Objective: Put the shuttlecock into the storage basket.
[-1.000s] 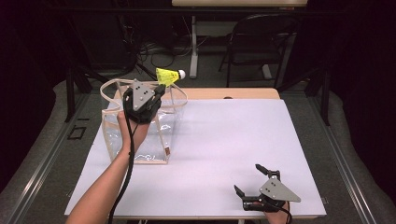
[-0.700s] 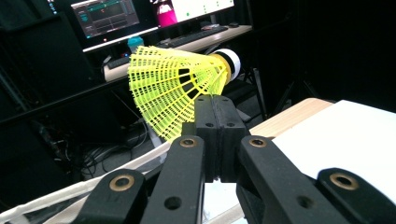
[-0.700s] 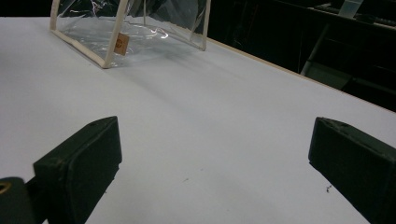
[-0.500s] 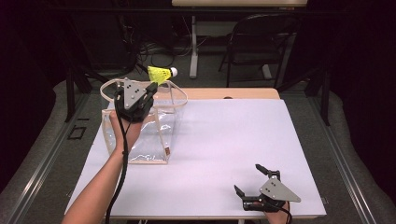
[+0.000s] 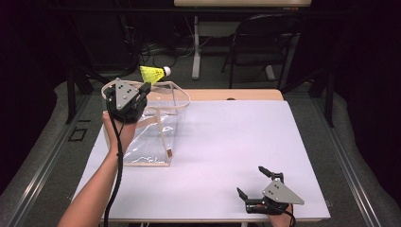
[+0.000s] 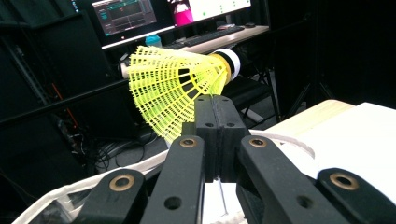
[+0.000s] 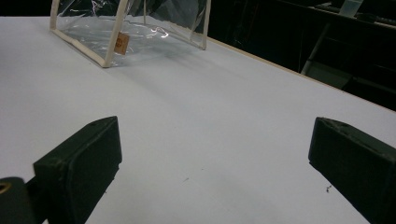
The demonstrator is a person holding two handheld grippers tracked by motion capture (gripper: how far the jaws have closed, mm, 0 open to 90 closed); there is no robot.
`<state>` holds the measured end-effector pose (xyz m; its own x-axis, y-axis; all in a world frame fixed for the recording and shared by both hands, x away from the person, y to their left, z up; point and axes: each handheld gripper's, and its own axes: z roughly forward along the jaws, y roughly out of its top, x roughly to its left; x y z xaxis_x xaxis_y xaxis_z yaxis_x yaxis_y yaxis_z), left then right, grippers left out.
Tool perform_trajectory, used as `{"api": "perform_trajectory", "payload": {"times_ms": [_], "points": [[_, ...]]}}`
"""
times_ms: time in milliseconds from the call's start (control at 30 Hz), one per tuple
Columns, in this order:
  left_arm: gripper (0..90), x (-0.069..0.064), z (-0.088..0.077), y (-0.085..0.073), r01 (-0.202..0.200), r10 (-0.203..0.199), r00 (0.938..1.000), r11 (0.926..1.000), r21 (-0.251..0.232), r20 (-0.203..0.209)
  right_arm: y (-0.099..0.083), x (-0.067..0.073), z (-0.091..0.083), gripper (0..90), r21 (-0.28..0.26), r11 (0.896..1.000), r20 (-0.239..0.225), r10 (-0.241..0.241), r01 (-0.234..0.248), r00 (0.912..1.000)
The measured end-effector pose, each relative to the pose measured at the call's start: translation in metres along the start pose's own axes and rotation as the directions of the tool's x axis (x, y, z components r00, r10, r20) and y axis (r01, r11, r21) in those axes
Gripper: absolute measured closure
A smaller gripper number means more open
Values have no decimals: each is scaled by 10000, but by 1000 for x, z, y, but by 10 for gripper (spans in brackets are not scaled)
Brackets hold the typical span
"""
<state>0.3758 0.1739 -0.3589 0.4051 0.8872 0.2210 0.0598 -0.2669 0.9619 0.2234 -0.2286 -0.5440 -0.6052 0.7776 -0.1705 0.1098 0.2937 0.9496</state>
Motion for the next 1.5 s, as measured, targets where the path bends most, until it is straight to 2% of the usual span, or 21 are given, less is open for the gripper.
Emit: {"api": "perform_trajectory", "payload": {"times_ms": [633, 1500], "points": [[900, 19, -9, -12, 187, -182, 9988, 9998, 113, -455, 0, 0, 1, 21, 42, 10000, -5, 4, -4, 10000], [900, 30, -15, -24, 266, -242, 9968, 9991, 318, -756, -1, 0, 1, 21, 65, 10000, 3, -16, 16, 10000]]}}
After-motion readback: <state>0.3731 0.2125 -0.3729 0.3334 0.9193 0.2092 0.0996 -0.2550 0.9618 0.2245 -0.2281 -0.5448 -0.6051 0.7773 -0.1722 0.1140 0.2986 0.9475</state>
